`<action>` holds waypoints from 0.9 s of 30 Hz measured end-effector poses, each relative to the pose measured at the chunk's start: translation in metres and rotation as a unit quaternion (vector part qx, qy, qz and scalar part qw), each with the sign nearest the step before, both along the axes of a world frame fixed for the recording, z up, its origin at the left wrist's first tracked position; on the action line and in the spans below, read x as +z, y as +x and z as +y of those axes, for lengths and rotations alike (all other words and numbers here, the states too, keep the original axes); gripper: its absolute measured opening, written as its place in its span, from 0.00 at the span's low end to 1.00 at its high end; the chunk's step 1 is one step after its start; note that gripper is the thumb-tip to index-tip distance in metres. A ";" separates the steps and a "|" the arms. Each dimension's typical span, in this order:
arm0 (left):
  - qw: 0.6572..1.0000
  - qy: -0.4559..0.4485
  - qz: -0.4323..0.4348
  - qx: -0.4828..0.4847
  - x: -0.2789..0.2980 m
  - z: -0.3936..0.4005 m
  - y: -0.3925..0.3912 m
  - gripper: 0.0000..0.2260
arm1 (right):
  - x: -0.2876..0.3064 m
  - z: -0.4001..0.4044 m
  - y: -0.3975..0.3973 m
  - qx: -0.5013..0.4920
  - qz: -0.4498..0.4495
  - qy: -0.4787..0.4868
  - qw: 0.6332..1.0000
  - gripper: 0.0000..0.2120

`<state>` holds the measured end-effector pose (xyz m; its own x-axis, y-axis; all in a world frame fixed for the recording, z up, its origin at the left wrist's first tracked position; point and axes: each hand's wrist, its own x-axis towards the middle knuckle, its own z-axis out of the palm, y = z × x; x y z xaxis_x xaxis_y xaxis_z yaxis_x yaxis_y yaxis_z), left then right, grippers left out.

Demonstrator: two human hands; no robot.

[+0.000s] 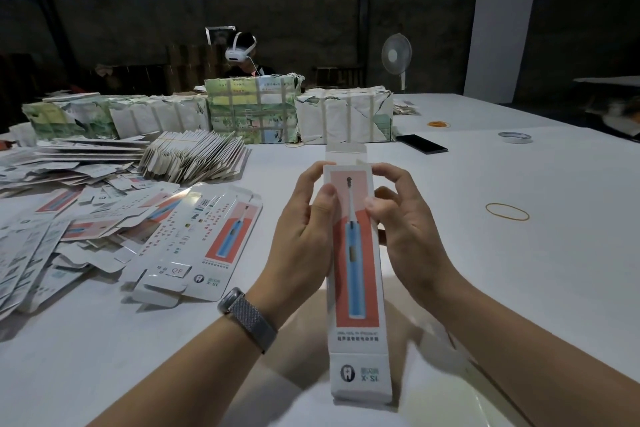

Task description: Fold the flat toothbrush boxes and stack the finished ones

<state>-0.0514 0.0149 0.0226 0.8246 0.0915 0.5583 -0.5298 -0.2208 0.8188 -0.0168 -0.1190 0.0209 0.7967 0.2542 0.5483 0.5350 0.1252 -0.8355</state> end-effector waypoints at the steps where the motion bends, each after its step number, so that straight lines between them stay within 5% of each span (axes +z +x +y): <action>1: 1.000 0.010 0.005 -0.004 0.000 -0.001 -0.001 0.19 | 0.002 -0.002 0.001 0.001 0.009 0.008 1.000 0.10; 13: 0.999 0.031 0.021 -0.016 0.002 -0.004 -0.002 0.11 | 0.005 -0.009 0.004 -0.010 0.004 0.047 0.999 0.08; 27: 0.999 0.029 0.027 -0.027 -0.003 0.001 0.003 0.15 | 0.005 -0.007 0.002 -0.012 0.020 0.069 0.997 0.13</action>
